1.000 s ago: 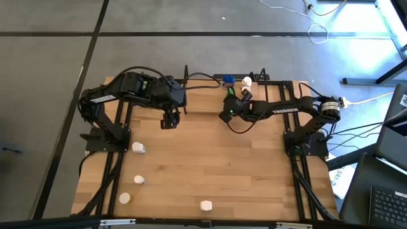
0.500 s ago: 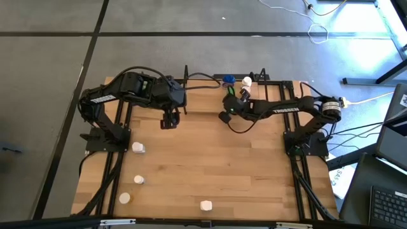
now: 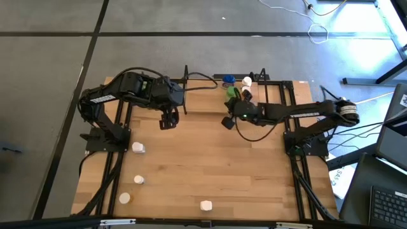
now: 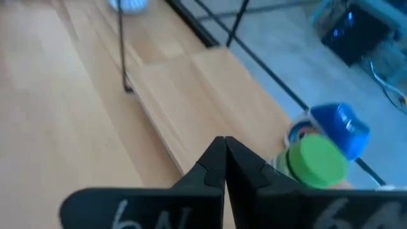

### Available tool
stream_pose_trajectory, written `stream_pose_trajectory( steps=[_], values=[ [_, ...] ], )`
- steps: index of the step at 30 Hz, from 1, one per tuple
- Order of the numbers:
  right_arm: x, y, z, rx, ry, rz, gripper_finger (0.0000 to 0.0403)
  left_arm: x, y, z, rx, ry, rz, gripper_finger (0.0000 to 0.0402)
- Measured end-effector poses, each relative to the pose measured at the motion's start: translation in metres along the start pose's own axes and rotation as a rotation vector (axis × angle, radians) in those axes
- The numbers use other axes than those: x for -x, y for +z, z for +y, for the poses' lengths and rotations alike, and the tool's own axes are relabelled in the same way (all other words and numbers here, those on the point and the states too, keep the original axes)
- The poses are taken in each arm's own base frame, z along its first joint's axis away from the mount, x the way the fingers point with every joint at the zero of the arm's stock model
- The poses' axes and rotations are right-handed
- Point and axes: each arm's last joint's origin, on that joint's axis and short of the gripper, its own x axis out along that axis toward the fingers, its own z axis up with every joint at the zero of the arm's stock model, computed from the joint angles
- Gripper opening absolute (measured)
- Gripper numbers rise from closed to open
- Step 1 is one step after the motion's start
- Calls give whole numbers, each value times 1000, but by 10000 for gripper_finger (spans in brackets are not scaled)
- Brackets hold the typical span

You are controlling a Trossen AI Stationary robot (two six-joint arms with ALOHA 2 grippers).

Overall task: Pick and place medicine bottles onto shelf by color
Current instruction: Put the green medicine on the shelf

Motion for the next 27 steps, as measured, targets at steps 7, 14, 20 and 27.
stream_pose_trajectory(
  steps=[7, 14, 20, 27],
  values=[
    [42, 16, -7, 32, 59, -125, 7, 39, -21, 4, 125, 0, -104, 279],
    [78, 23, -12, 53, 120, -222, 7, 65, -59, -7, 227, 33, -176, 279],
    [96, 29, -20, 69, 133, -161, 4, 59, -82, -23, 278, 69, -179, 279],
    [105, 45, -29, 87, 222, 54, 2, 37, -93, -44, 264, 131, -156, 279]
  ],
)
